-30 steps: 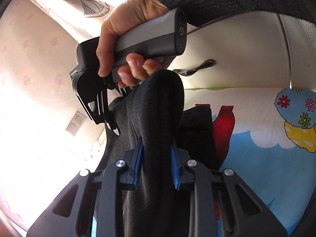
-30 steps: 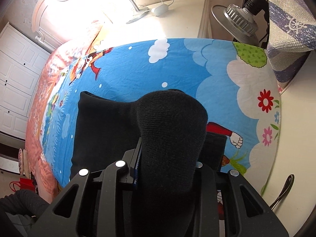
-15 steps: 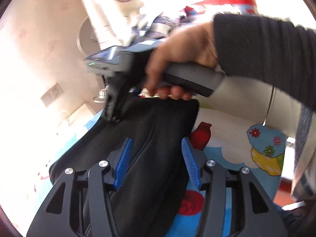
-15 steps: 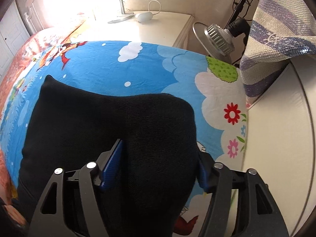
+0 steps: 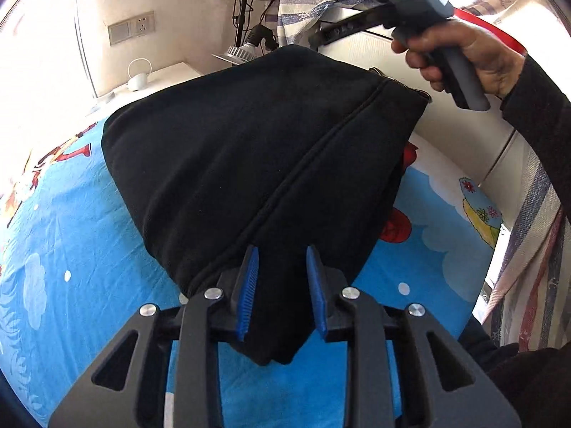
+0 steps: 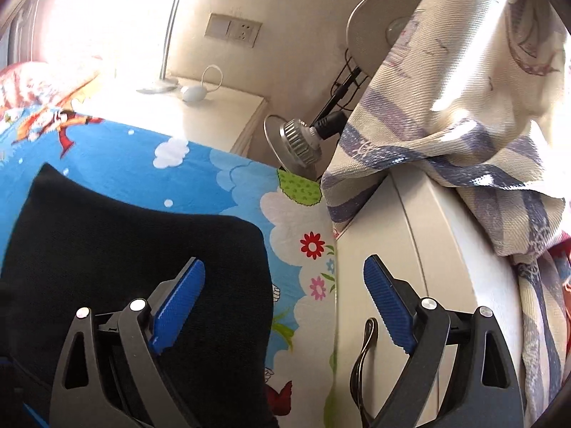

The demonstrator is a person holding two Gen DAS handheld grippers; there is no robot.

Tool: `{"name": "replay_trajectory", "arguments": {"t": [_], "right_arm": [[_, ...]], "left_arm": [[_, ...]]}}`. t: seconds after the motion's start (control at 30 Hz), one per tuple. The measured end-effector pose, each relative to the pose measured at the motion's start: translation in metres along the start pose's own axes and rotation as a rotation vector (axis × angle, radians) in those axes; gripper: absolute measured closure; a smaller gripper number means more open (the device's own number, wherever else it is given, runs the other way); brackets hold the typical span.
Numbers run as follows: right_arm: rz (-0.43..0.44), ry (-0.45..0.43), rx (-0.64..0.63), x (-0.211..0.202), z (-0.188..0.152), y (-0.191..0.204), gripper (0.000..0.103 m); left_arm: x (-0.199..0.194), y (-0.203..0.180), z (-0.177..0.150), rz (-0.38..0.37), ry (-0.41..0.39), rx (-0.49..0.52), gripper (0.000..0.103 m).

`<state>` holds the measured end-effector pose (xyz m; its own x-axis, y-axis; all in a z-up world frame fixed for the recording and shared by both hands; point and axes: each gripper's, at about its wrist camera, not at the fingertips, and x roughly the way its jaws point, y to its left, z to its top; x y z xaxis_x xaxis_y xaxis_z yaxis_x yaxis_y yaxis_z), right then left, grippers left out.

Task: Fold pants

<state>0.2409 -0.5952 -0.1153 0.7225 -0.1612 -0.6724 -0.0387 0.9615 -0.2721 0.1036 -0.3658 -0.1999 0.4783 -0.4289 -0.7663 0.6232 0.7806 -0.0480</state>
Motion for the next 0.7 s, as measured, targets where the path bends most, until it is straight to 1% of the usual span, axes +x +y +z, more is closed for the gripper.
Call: {"name": "replay_trajectory", "arguments": {"t": [0.07, 0.13, 0.2, 0.23, 0.27, 0.3, 0.33, 0.37, 0.4, 0.43, 0.47, 0.53, 0.57, 0.6, 0.63, 0.7], "right_arm": [[0.089, -0.048, 0.06, -0.027, -0.006, -0.001, 0.015], [0.117, -0.061, 0.121, -0.042, -0.019, 0.004, 0.015], [0.141, -0.046, 0.166, -0.046, -0.036, 0.013, 0.015], [0.13, -0.022, 0.186, -0.042, -0.047, 0.018, 0.015], [0.124, 0.017, 0.195, -0.034, -0.058, 0.023, 0.016], [0.111, 0.071, 0.192, -0.024, -0.07, 0.028, 0.016], [0.072, 0.122, 0.176, -0.012, -0.081, 0.034, 0.018], [0.04, 0.128, 0.158, -0.006, -0.092, 0.038, 0.017], [0.035, 0.1, 0.165, -0.007, -0.098, 0.04, 0.017], [0.037, 0.093, 0.179, -0.007, -0.099, 0.039, 0.016], [0.035, 0.101, 0.184, -0.007, -0.099, 0.039, 0.016], [0.033, 0.118, 0.183, -0.006, -0.095, 0.039, 0.016], [0.034, 0.126, 0.187, -0.005, -0.095, 0.039, 0.015], [0.037, 0.131, 0.197, -0.005, -0.095, 0.038, 0.015], [0.045, 0.137, 0.208, -0.004, -0.096, 0.036, 0.015], [0.063, 0.147, 0.228, -0.003, -0.097, 0.033, 0.013]], "left_arm": [[0.002, -0.005, -0.002, -0.003, 0.001, 0.025, 0.076], [0.0, -0.009, -0.001, 0.003, 0.002, 0.047, 0.076], [-0.008, -0.008, 0.002, -0.003, -0.013, 0.063, 0.075], [-0.011, -0.004, 0.005, -0.028, -0.037, 0.031, 0.073], [-0.017, 0.004, 0.011, -0.048, -0.076, -0.024, 0.071], [-0.024, 0.014, 0.018, -0.043, -0.123, -0.067, 0.064], [-0.026, 0.021, 0.027, -0.027, -0.153, -0.075, 0.059], [-0.024, 0.025, 0.036, -0.004, -0.168, -0.054, 0.058], [-0.019, 0.028, 0.043, 0.022, -0.172, -0.028, 0.057], [-0.009, 0.032, 0.049, 0.053, -0.153, -0.017, 0.058], [0.004, 0.037, 0.053, 0.072, -0.104, -0.02, 0.058], [0.039, 0.044, 0.054, 0.057, 0.072, -0.03, 0.063], [0.045, 0.043, 0.054, 0.061, 0.095, -0.019, 0.063], [0.043, 0.041, 0.057, 0.063, 0.1, -0.005, 0.064], [0.041, 0.04, 0.062, 0.058, 0.11, 0.009, 0.068], [0.036, 0.041, 0.074, 0.056, 0.091, 0.02, 0.073]]}}
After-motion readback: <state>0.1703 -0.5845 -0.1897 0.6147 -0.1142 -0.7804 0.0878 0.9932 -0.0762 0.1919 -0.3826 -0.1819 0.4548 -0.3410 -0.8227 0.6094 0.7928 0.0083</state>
